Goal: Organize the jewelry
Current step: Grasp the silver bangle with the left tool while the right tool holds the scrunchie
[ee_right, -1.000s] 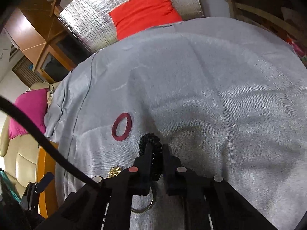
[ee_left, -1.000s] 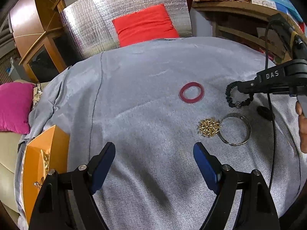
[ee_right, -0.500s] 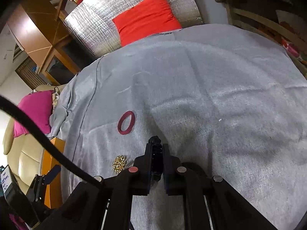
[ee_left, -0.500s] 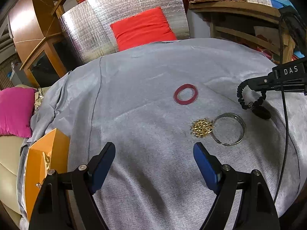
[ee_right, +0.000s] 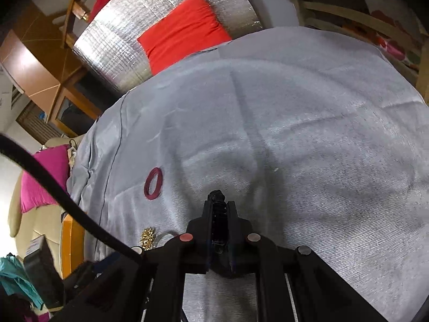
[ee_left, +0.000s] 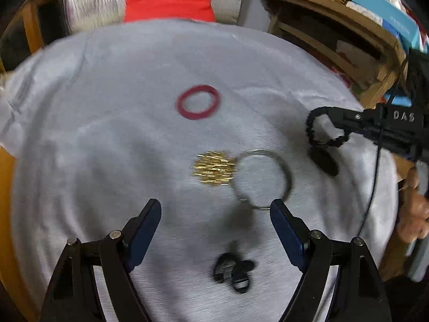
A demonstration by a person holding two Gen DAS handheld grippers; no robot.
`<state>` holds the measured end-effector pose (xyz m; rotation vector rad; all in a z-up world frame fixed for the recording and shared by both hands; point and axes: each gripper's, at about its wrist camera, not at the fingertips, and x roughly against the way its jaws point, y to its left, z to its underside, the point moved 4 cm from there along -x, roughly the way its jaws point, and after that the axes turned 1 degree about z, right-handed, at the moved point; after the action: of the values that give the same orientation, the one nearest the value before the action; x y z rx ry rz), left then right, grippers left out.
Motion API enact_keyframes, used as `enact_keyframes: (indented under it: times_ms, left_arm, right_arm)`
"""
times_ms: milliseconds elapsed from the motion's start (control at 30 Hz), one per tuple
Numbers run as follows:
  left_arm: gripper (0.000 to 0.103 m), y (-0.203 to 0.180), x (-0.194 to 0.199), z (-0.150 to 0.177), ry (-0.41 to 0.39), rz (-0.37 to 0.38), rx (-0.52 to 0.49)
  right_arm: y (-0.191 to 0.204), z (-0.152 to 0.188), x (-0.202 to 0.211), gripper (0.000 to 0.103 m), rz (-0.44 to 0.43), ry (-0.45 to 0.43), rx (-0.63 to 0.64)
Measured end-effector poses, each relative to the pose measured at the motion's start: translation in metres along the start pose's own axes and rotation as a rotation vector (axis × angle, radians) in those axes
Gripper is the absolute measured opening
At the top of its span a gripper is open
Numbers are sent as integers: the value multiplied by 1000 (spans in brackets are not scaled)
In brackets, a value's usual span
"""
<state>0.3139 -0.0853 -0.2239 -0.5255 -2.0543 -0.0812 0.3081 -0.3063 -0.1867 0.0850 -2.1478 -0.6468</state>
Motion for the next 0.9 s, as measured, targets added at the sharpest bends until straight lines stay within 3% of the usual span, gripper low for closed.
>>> enact_keyframes:
  times_ms: [100,267,533,567,600,633,900]
  left_arm:
    - [84,-17,-10,-2,28,83,3]
    - [84,-33,-25,-9,29,13,-25]
    - [85,-42,-38,-28,-27,5,-11]
    - [81,-41,-37,-29,-37,8,-5]
    - [66,-40,-35,-30,-44,8,-4]
    - [63,-40,-34,-30,-48,2,-14]
    - [62,-33,-14,-25,-71,24,-15]
  right_arm:
    - [-5,-2,3,10,-6,-7,-6]
    - [-16,-3,6,10,-19,-16,-29]
    - [-21,-4,9,11,-31,-27,-39]
    - [-20,-4,10,11,-30,-30,-34]
    - [-21,-4,11,11,-31,-31,-31]
    - [-20,-4,12,11,-33,-34,-29]
    - [-16,-6,19,11,-46,-58,-30]
